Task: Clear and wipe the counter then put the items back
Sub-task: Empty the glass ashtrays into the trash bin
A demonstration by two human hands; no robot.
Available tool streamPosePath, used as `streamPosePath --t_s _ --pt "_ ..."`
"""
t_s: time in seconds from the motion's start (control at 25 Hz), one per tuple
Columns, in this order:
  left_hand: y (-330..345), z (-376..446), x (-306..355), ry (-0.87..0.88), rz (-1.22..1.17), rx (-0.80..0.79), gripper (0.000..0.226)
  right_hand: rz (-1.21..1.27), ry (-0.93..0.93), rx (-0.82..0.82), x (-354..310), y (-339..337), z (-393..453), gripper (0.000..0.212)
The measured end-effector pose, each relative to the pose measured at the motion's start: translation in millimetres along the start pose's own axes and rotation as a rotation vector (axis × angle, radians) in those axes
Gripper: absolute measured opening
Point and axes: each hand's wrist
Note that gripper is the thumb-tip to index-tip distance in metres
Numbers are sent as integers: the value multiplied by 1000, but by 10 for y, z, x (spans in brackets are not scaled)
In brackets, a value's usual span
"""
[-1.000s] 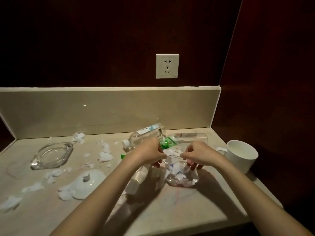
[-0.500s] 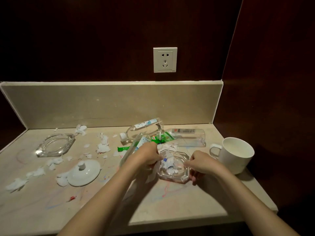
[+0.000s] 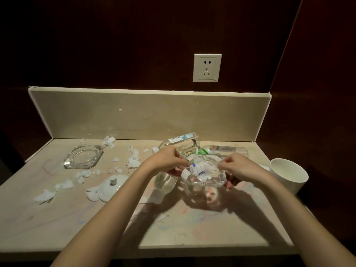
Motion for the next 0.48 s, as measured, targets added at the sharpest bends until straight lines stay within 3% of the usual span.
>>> streamPosePath --t_s 0.48 --pt "-1059 -1263 -563 -75 -107 197 9 57 -228 -155 -1014 1036 -455 16"
Point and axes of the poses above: each hand's wrist, its own z-axis towards the middle knuckle, its own y-axis out of the palm, x = y × z, and after that the axes turned 5 degrees about y, right-handed
